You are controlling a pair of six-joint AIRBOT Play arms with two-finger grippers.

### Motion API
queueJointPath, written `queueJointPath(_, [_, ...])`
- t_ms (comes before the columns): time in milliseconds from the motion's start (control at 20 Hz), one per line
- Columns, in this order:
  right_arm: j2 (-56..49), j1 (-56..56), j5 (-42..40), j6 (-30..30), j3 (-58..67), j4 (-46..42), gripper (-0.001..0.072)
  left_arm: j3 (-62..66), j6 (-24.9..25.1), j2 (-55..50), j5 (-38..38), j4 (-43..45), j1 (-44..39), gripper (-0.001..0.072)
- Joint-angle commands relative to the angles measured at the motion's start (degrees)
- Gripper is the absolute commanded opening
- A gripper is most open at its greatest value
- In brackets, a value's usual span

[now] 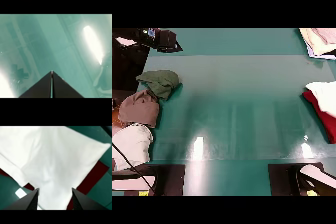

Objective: Fold the shirts.

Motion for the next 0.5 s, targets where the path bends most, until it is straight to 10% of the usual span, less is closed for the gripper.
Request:
queueJointPath(0, [0.1,0.0,3.0,1.5,0.0,-5.0,0.047,0.0,0.4,0.0,-0.1,0.0,0.0,0.0026])
queueJointPath(450, [3.8,14.9,3.8,2.0,0.0,17.2,0.0426,0.0,0.3,0.0,0.3,-0.2,0.0,0.0026])
